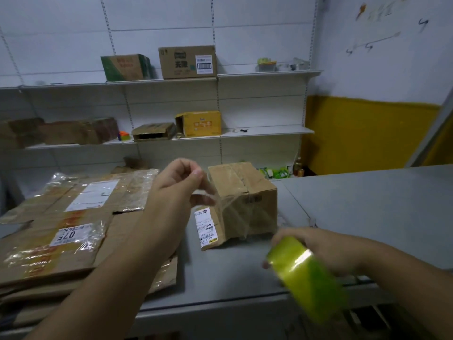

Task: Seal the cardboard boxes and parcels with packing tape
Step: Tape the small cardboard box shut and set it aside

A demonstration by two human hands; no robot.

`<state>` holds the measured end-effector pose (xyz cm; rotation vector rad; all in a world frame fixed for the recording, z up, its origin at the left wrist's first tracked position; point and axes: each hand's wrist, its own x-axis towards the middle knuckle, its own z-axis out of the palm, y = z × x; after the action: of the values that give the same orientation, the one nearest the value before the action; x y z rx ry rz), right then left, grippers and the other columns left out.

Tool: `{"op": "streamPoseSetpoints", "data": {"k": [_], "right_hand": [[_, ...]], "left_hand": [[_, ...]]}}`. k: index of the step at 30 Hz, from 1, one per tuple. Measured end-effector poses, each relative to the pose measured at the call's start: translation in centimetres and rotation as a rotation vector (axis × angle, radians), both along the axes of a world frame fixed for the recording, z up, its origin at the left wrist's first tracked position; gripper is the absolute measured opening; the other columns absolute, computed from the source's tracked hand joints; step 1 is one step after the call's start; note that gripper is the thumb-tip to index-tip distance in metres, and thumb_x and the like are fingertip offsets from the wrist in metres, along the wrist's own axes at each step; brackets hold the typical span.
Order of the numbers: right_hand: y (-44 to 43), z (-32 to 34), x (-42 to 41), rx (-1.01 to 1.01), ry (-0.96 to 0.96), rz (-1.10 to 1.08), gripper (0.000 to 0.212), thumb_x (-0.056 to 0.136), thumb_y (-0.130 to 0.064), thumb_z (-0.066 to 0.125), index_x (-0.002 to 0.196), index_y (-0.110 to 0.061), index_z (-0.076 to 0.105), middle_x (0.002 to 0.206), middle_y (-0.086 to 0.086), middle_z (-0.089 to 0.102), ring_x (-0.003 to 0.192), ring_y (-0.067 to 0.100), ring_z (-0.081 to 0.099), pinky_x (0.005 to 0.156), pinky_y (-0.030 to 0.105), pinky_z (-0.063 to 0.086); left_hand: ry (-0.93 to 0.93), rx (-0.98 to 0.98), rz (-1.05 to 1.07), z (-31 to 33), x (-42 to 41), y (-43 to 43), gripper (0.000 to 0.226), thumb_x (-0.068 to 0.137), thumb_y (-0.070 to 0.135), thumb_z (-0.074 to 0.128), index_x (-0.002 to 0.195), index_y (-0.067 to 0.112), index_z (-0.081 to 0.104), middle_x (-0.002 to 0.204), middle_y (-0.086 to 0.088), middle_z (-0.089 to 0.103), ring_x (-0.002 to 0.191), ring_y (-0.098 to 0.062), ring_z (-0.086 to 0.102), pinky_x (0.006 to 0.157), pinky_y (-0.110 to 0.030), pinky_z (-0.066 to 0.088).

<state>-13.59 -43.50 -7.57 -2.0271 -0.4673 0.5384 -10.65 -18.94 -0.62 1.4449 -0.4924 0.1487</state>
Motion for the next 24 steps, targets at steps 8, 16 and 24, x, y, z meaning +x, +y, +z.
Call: {"op": "streamPoseSetpoints", "data": {"k": [8, 16, 24], "right_hand": [[2.2, -0.9, 0.2, 0.115, 0.010, -0.102, 0.029, 0.090, 0.000, 0.056, 0.111, -0.015, 0.070, 0.117, 0.001, 0.069, 0.111, 0.014, 0.063, 0.098, 0.034, 0.050], [5.6, -1.7, -0.8, 0.464, -0.059, -0.011, 0.032, 0.082, -0.046, 0.051, 0.087, -0.018, 0.067, 0.095, -0.003, 0.067, 0.097, 0.014, 0.060, 0.089, 0.027, 0.046], [2.2, 0.3, -0.8, 0.335, -0.044, -0.099, 0.026, 0.078, -0.031, 0.064, 0.100, -0.023, 0.074, 0.104, 0.006, 0.073, 0.102, 0.018, 0.066, 0.090, 0.033, 0.049]], "left_hand": [[-0.175, 0.244, -0.072, 2.4, -0.3, -1.7, 0.015, 0.094, 0.002, 0.044, 0.081, 0.007, 0.051, 0.068, -0.010, 0.054, 0.059, -0.014, 0.052, 0.053, -0.020, 0.045], [-0.099, 0.347, -0.099, 3.0, 0.2, -2.6, 0.017, 0.093, 0.000, 0.047, 0.078, 0.007, 0.052, 0.060, -0.007, 0.052, 0.052, -0.015, 0.050, 0.052, -0.026, 0.043], [-0.082, 0.334, 0.076, 2.2, 1.9, -0.1, 0.016, 0.091, 0.003, 0.053, 0.077, 0.008, 0.057, 0.066, -0.003, 0.060, 0.056, -0.008, 0.056, 0.055, -0.018, 0.049]]}}
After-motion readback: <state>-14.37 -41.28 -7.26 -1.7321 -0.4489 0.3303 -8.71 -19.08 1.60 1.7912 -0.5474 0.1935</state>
